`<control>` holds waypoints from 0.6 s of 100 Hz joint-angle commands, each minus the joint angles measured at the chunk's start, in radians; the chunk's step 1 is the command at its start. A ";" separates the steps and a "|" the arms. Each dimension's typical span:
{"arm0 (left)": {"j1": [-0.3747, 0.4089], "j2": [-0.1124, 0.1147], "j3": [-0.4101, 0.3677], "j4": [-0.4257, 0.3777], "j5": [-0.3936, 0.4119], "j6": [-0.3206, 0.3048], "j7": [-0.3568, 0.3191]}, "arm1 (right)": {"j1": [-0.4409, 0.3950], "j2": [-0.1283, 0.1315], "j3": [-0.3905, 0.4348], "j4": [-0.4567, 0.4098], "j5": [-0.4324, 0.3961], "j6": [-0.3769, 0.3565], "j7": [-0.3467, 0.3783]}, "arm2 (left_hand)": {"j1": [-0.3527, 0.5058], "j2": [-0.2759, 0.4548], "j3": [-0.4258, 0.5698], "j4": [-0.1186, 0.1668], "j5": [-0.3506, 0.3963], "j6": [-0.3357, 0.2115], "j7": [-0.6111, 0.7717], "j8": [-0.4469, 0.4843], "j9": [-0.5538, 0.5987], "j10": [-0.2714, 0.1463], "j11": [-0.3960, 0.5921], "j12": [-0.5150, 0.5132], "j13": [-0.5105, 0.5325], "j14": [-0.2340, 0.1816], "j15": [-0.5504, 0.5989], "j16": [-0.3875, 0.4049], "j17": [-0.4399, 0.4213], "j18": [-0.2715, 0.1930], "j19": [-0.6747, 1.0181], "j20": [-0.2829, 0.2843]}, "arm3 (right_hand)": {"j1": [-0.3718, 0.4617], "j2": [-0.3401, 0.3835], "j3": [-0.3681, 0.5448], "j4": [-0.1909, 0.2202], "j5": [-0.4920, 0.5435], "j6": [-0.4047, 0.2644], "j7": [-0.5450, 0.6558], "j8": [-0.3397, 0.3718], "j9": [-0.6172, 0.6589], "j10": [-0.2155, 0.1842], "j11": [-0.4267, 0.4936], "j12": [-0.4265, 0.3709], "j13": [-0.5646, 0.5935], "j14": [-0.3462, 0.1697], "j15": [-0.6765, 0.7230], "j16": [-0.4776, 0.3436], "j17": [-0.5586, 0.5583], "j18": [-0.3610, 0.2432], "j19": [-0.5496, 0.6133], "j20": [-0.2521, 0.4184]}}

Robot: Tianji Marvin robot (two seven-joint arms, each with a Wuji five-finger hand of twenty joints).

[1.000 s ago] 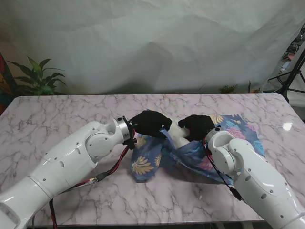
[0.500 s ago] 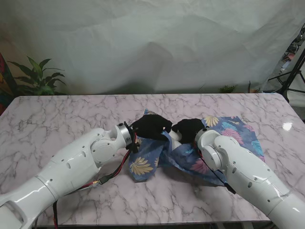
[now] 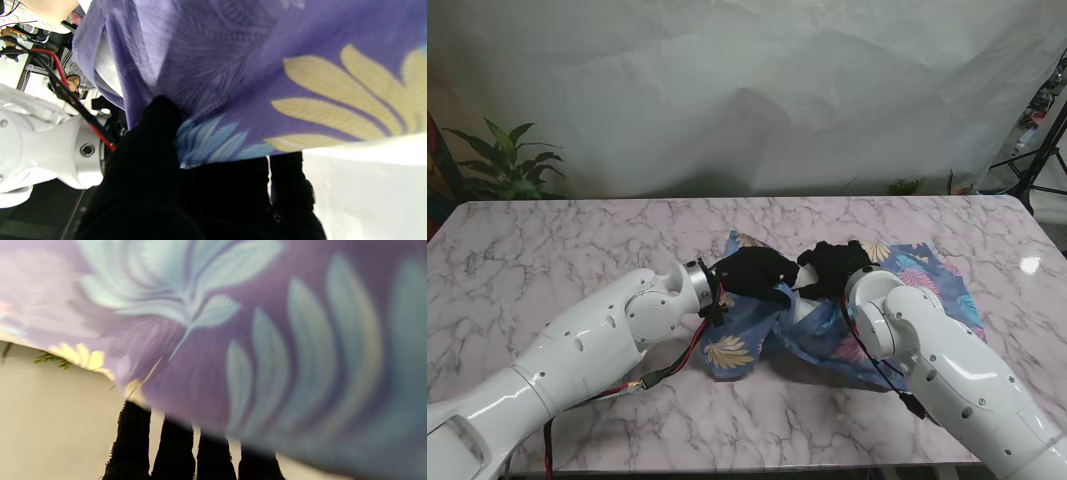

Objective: Put a pillowcase on a pillow

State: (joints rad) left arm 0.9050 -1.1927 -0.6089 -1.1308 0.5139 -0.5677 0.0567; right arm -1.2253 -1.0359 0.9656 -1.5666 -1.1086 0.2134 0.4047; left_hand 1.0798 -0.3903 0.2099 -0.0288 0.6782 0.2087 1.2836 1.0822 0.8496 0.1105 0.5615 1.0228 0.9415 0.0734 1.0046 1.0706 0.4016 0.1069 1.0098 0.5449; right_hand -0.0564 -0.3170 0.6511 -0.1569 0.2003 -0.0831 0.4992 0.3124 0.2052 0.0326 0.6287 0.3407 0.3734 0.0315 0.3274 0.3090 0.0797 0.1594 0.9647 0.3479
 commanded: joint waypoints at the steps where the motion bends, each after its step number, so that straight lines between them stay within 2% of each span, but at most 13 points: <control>1: -0.009 0.001 0.003 -0.004 -0.003 -0.003 -0.023 | -0.015 0.006 0.026 -0.063 -0.035 0.022 0.028 | 0.027 0.027 0.043 0.037 -0.044 0.272 0.084 0.034 0.028 -0.117 0.027 0.003 0.013 -0.020 0.007 -0.013 -0.013 0.006 -0.010 -0.013 | -0.076 0.033 -0.025 -0.018 -0.047 0.037 -0.045 -0.023 -0.028 0.024 -0.090 -0.051 -0.078 0.025 -0.044 -0.033 -0.058 -0.006 -0.034 -0.041; 6: -0.009 0.002 0.004 -0.003 -0.006 -0.005 -0.028 | -0.026 0.005 0.039 -0.093 -0.061 0.048 0.047 | 0.026 0.026 0.044 0.037 -0.043 0.272 0.084 0.035 0.029 -0.116 0.027 0.003 0.014 -0.019 0.008 -0.013 -0.014 0.005 -0.010 -0.013 | -0.091 0.095 -0.061 -0.013 -0.071 0.052 -0.079 -0.027 -0.027 0.036 -0.151 -0.080 -0.121 0.037 -0.053 -0.051 -0.090 -0.004 -0.047 -0.069; 10: -0.009 0.003 0.004 -0.003 -0.008 -0.006 -0.032 | -0.034 0.002 0.047 -0.108 -0.073 0.073 0.043 | 0.026 0.025 0.044 0.037 -0.043 0.272 0.084 0.035 0.029 -0.116 0.027 0.003 0.014 -0.019 0.008 -0.013 -0.014 0.006 -0.010 -0.014 | -0.055 0.188 -0.161 0.002 -0.078 0.055 -0.108 -0.017 -0.028 0.046 -0.182 -0.085 -0.147 0.043 -0.058 -0.068 -0.115 0.000 -0.052 -0.106; 13: -0.009 0.004 0.004 -0.004 -0.009 -0.006 -0.035 | -0.038 -0.001 0.050 -0.117 -0.077 0.095 0.036 | 0.026 0.025 0.045 0.037 -0.043 0.272 0.084 0.035 0.030 -0.117 0.027 0.003 0.014 -0.019 0.008 -0.013 -0.014 0.006 -0.010 -0.014 | 0.017 0.294 -0.305 0.018 -0.079 0.054 -0.130 -0.005 -0.024 0.051 -0.202 -0.092 -0.161 0.046 -0.062 -0.077 -0.130 0.003 -0.054 -0.134; 15: -0.008 0.005 0.004 -0.004 -0.010 -0.006 -0.036 | -0.040 -0.002 0.052 -0.121 -0.078 0.110 0.030 | 0.025 0.024 0.045 0.037 -0.043 0.272 0.084 0.035 0.030 -0.118 0.028 0.003 0.014 -0.019 0.009 -0.013 -0.014 0.005 -0.010 -0.014 | 0.167 0.406 -0.565 0.053 -0.080 0.055 -0.146 0.009 -0.030 0.053 -0.197 -0.092 -0.171 0.046 -0.063 -0.082 -0.140 0.004 -0.049 -0.146; 17: -0.008 0.005 0.003 -0.005 -0.011 -0.007 -0.039 | -0.042 -0.004 0.053 -0.124 -0.077 0.124 0.022 | 0.025 0.024 0.046 0.037 -0.043 0.272 0.084 0.036 0.030 -0.117 0.028 0.003 0.014 -0.019 0.009 -0.014 -0.014 0.005 -0.010 -0.014 | 0.225 0.456 -0.660 0.062 -0.079 0.057 -0.146 0.015 -0.029 0.055 -0.200 -0.094 -0.174 0.046 -0.065 -0.083 -0.144 0.003 -0.052 -0.150; 31: -0.007 0.008 0.002 -0.007 -0.016 -0.007 -0.048 | -0.050 -0.009 0.070 -0.142 -0.058 0.161 0.000 | 0.023 0.024 0.048 0.037 -0.043 0.272 0.084 0.036 0.030 -0.119 0.028 0.003 0.015 -0.019 0.010 -0.014 -0.015 0.005 -0.010 -0.015 | 0.285 0.596 -0.685 0.077 -0.048 0.057 -0.175 -0.014 -0.026 0.048 -0.170 -0.089 -0.177 0.042 -0.064 -0.093 -0.150 0.007 -0.075 -0.164; 37: -0.007 0.008 0.003 -0.007 -0.016 -0.007 -0.047 | -0.058 -0.012 0.078 -0.145 -0.042 0.174 -0.024 | 0.022 0.024 0.049 0.037 -0.042 0.272 0.084 0.037 0.030 -0.118 0.028 0.003 0.015 -0.019 0.010 -0.015 -0.016 0.004 -0.011 -0.015 | 0.358 0.574 -0.689 0.084 -0.001 0.026 -0.130 -0.005 -0.028 0.044 -0.070 -0.049 -0.146 0.034 -0.045 -0.089 -0.130 0.004 -0.063 -0.159; 43: -0.008 0.007 0.003 -0.005 -0.016 -0.007 -0.047 | -0.076 -0.016 0.096 -0.145 -0.032 0.161 -0.082 | 0.022 0.024 0.050 0.037 -0.043 0.272 0.084 0.037 0.030 -0.118 0.028 0.003 0.015 -0.019 0.010 -0.015 -0.016 0.004 -0.011 -0.015 | 0.453 0.468 -0.682 0.091 0.096 -0.022 -0.048 0.026 0.023 0.022 0.013 -0.022 -0.074 0.015 -0.017 -0.076 -0.086 0.006 -0.033 -0.141; 48: -0.009 0.007 0.004 -0.004 -0.017 -0.007 -0.048 | -0.097 -0.017 0.125 -0.147 -0.034 0.102 -0.124 | 0.022 0.024 0.051 0.036 -0.043 0.272 0.084 0.037 0.029 -0.117 0.027 0.003 0.015 -0.019 0.010 -0.015 -0.017 0.006 -0.011 -0.016 | 0.524 0.374 -0.675 0.097 0.181 -0.069 0.027 0.055 0.096 -0.023 0.035 -0.013 -0.011 -0.022 0.001 -0.066 -0.053 -0.004 -0.011 -0.124; 54: -0.010 0.008 0.005 -0.003 -0.018 -0.006 -0.051 | -0.124 -0.018 0.150 -0.149 -0.052 0.044 -0.188 | 0.021 0.024 0.052 0.036 -0.042 0.272 0.083 0.037 0.029 -0.118 0.027 0.003 0.015 -0.019 0.010 -0.015 -0.016 0.005 -0.011 -0.016 | 0.613 0.267 -0.662 0.103 0.271 -0.111 0.117 0.081 0.252 -0.104 0.050 -0.002 0.132 -0.090 0.037 -0.047 0.021 -0.013 0.030 -0.094; 58: -0.010 0.008 0.005 -0.003 -0.018 -0.006 -0.052 | -0.141 -0.020 0.166 -0.149 -0.051 0.007 -0.232 | 0.022 0.023 0.052 0.036 -0.043 0.272 0.083 0.037 0.030 -0.119 0.028 0.003 0.015 -0.019 0.010 -0.016 -0.016 0.005 -0.011 -0.016 | 0.661 0.231 -0.642 0.105 0.324 -0.134 0.157 0.081 0.344 -0.143 0.047 0.002 0.208 -0.126 0.042 -0.043 0.059 -0.025 0.040 -0.082; 60: -0.011 0.008 0.006 -0.003 -0.018 -0.006 -0.052 | -0.149 -0.021 0.171 -0.150 -0.042 -0.006 -0.246 | 0.021 0.023 0.052 0.036 -0.043 0.272 0.083 0.037 0.030 -0.119 0.028 0.003 0.015 -0.019 0.010 -0.016 -0.017 0.005 -0.011 -0.016 | 0.549 0.160 -0.376 0.092 0.340 -0.148 0.195 0.054 0.369 -0.159 0.028 0.012 0.228 -0.142 0.029 -0.041 0.066 -0.030 0.032 -0.066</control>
State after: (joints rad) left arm 0.8984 -1.1822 -0.6066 -1.1317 0.4986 -0.5718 0.0222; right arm -1.3412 -1.0628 1.1351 -1.7051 -1.1491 0.2226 0.1803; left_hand 1.0798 -0.3891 0.2213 -0.0287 0.6782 0.2644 1.3036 1.0912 0.8487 0.1724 0.5721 1.0238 0.9415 0.0763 1.0046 1.0597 0.3962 0.1069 1.0097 0.5449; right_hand 0.5495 -0.0614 -0.0089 -0.0715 0.4865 -0.1754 0.6217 0.3766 0.4952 -0.0716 0.6539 0.3328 0.5238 -0.0541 0.3387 0.2528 0.1206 0.1588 0.9821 0.2457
